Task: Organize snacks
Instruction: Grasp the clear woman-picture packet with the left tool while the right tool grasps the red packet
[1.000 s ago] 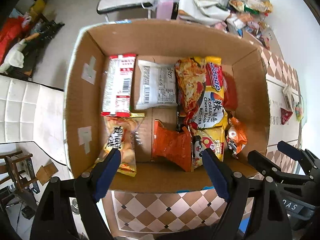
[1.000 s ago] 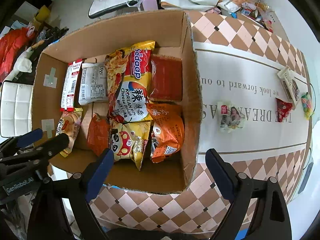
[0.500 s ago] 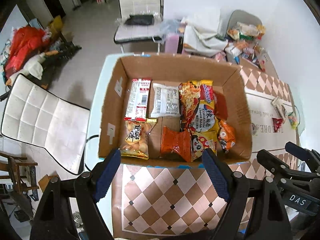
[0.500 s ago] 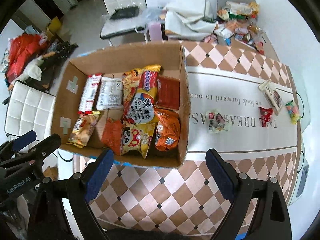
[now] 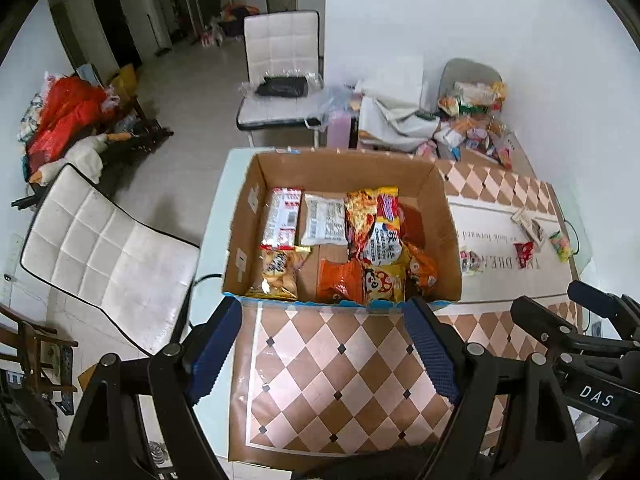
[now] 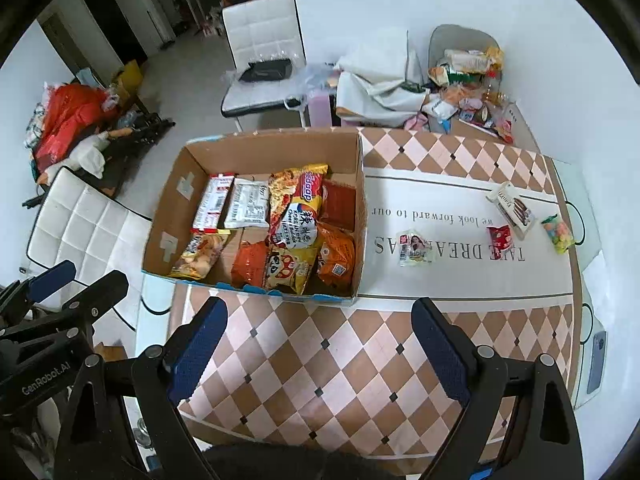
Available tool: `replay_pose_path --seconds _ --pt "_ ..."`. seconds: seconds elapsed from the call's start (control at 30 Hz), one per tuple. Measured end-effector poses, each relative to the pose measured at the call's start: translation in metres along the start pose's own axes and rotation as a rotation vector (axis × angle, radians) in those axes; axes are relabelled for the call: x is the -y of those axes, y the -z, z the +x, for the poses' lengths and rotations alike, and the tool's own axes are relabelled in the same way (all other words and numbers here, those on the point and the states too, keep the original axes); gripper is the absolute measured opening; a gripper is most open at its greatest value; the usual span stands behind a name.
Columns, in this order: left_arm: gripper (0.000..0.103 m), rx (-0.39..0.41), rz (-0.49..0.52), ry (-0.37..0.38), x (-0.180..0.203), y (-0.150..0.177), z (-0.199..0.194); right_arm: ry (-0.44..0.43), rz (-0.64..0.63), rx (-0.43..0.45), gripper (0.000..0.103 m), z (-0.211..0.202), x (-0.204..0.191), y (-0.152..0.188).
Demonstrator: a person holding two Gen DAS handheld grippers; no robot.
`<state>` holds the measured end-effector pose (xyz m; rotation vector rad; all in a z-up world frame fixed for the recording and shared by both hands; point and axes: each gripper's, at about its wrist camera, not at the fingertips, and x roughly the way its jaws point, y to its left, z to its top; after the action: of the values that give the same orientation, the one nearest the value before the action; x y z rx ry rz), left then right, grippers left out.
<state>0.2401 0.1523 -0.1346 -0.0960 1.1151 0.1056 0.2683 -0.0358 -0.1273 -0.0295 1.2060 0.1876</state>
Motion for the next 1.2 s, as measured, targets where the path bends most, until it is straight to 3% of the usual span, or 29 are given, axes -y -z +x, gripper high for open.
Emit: replay_pose_path --seconds 0.47,0.77,0.83,0.9,0.97,1.2 --pt "0.083 0.074 -0.007 -0.009 -0.003 0.008 -0.056 -0.031 -0.017 0.125 0.095 -0.082 -0.010 0.014" --pt "0.083 0.084 -0.004 0.002 0.012 0.002 -0.051 -0.077 0.021 0.100 0.095 -0.068 0.005 0.007" --pt "0.083 0.070 0.008 0.017 0.022 -0.004 -0.042 -0.098 0.053 0.086 0.095 -0.059 0.019 0.004" --pt "0.093 0.045 0.033 0.041 0.040 -0.013 -0.029 -0.097 0.088 0.077 0.095 -0.050 0.039 0.000" --pt "0.094 0.026 0.059 0.077 0.062 -0.022 -0.014 -0.085 0.123 0.067 0.095 -0.042 0.061 -0.004" --pt "0.096 -0.042 0.160 0.139 0.164 -0.058 0.048 0.004 0.333 0.005 0.095 -0.001 0.200 -0.017"
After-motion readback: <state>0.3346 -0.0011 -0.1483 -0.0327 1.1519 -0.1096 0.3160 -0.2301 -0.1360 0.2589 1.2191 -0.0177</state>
